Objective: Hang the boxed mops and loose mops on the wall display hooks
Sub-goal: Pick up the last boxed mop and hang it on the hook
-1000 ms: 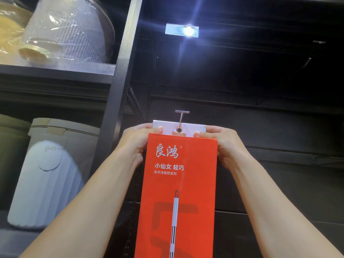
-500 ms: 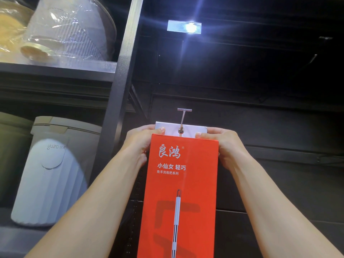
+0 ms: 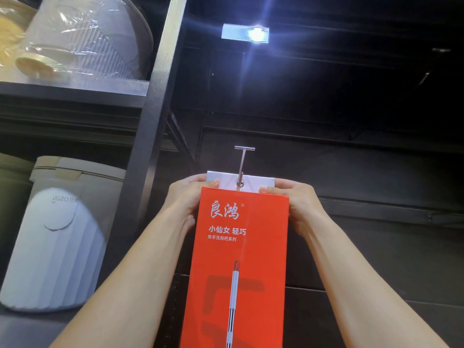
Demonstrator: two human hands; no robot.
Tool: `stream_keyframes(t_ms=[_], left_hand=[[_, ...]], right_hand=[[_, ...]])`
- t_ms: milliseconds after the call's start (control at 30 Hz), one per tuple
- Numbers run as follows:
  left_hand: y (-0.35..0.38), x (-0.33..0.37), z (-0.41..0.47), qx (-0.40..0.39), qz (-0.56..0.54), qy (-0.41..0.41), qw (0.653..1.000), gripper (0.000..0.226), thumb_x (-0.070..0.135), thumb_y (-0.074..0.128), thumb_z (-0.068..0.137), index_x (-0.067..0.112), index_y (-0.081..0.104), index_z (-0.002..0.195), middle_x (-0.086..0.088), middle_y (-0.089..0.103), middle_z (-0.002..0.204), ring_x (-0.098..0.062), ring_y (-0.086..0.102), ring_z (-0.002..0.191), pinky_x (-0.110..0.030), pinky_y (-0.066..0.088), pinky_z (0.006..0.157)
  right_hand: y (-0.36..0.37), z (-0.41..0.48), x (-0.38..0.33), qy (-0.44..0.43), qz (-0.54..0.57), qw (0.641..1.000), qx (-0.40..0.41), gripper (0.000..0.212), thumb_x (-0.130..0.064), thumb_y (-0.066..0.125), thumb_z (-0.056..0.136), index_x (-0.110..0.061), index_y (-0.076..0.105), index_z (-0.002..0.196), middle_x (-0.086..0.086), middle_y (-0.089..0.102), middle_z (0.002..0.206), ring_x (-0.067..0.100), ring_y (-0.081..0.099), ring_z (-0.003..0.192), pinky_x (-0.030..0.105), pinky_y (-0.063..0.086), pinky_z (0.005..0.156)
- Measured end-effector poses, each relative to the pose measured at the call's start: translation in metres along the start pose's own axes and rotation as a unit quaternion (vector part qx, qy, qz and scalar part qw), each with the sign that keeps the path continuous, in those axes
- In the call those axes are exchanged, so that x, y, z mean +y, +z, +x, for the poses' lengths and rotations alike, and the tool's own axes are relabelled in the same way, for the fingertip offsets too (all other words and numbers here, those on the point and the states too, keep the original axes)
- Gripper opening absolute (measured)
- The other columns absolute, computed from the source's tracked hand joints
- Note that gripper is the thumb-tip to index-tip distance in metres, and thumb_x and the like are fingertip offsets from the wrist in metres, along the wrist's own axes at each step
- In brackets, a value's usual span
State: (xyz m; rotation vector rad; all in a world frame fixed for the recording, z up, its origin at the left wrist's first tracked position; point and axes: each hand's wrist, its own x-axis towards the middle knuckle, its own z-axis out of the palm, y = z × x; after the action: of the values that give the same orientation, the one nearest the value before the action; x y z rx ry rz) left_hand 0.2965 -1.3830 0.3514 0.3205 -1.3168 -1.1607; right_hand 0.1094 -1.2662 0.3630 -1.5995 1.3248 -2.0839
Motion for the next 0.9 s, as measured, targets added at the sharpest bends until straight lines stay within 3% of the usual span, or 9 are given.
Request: stream_keyframes(t_ms=[100, 233, 433, 600, 667, 767, 833, 900], left_hand=[[0.001, -0.003, 0.005, 0.0, 0.004, -0.002, 1.0, 0.017, 0.019, 0.08, 0.091, 0.017, 0.076, 0.107, -0.011, 0.081, 0.086, -0.026, 0.08, 0.077, -0.041, 0.065, 0.075], [0.001, -0.008, 0.01, 0.001, 0.007, -0.009, 1.0, 0.016, 0.019, 0.08, 0.091, 0.017, 0.077, 0.107, -0.01, 0.081, 0.083, -0.026, 0.08, 0.076, -0.04, 0.065, 0.073], [-0.001, -0.006, 0.009, -0.008, 0.021, -0.013, 1.0, 0.018, 0.022, 0.078, 0.093, 0.019, 0.076, 0.111, -0.008, 0.081, 0.086, -0.025, 0.08, 0.08, -0.041, 0.065, 0.076], [-0.001, -0.001, 0.003, -0.013, 0.011, -0.031, 0.999, 0.021, 0.013, 0.077, 0.093, 0.017, 0.076, 0.114, -0.015, 0.081, 0.092, -0.031, 0.079, 0.081, -0.042, 0.065, 0.074], [-0.001, 0.002, -0.001, -0.012, 0.015, -0.028, 0.999, 0.025, 0.013, 0.076, 0.093, 0.02, 0.074, 0.117, -0.014, 0.08, 0.098, -0.028, 0.079, 0.082, -0.041, 0.065, 0.073], [-0.001, 0.006, -0.006, -0.001, 0.008, -0.027, 1.0, 0.032, 0.014, 0.077, 0.093, 0.023, 0.072, 0.124, -0.012, 0.077, 0.105, -0.026, 0.079, 0.083, -0.037, 0.064, 0.069], [-0.001, 0.009, -0.01, 0.008, -0.003, -0.031, 0.999, 0.033, 0.016, 0.076, 0.094, 0.022, 0.072, 0.126, -0.012, 0.078, 0.103, -0.026, 0.078, 0.088, -0.037, 0.063, 0.07], [0.001, 0.013, -0.017, 0.011, -0.001, -0.031, 0.999, 0.032, 0.02, 0.075, 0.095, 0.024, 0.071, 0.127, -0.011, 0.078, 0.102, -0.026, 0.078, 0.092, -0.035, 0.062, 0.069]], right_hand=[[-0.001, 0.007, 0.005, 0.003, 0.001, 1.0, -0.004, 0.019, -0.006, 0.082, 0.085, -0.009, 0.081, 0.104, 0.017, 0.081, 0.09, 0.029, 0.075, 0.076, 0.043, 0.062, 0.078], [-0.001, 0.012, 0.01, 0.007, 0.002, 1.0, -0.004, 0.018, -0.005, 0.081, 0.086, -0.008, 0.081, 0.104, 0.017, 0.081, 0.09, 0.021, 0.073, 0.063, 0.024, 0.054, 0.051], [-0.002, 0.013, 0.01, 0.011, 0.008, 1.0, -0.007, 0.021, -0.002, 0.08, 0.087, -0.002, 0.079, 0.108, 0.015, 0.078, 0.082, 0.012, 0.066, 0.046, 0.017, 0.045, 0.04], [-0.003, 0.009, 0.007, 0.018, -0.011, 1.0, -0.013, 0.022, -0.002, 0.08, 0.087, -0.001, 0.078, 0.109, 0.011, 0.079, 0.078, 0.012, 0.068, 0.05, 0.018, 0.047, 0.042], [-0.003, 0.007, 0.004, 0.02, -0.018, 1.0, -0.016, 0.027, -0.001, 0.08, 0.087, -0.002, 0.077, 0.113, 0.012, 0.078, 0.087, 0.009, 0.067, 0.048, 0.017, 0.046, 0.042], [-0.005, 0.007, 0.002, 0.014, -0.027, 1.0, -0.005, 0.043, -0.006, 0.084, 0.084, -0.01, 0.074, 0.125, 0.01, 0.074, 0.116, 0.015, 0.077, 0.078, 0.024, 0.057, 0.059], [-0.007, 0.006, -0.002, 0.006, -0.037, 0.999, 0.004, 0.046, -0.011, 0.084, 0.086, -0.014, 0.072, 0.13, 0.006, 0.071, 0.123, 0.02, 0.075, 0.098, 0.029, 0.06, 0.076], [-0.011, 0.003, -0.007, -0.007, -0.056, 0.998, 0.009, 0.045, -0.014, 0.082, 0.089, -0.015, 0.07, 0.132, 0.005, 0.071, 0.124, 0.018, 0.073, 0.103, 0.03, 0.06, 0.082]])
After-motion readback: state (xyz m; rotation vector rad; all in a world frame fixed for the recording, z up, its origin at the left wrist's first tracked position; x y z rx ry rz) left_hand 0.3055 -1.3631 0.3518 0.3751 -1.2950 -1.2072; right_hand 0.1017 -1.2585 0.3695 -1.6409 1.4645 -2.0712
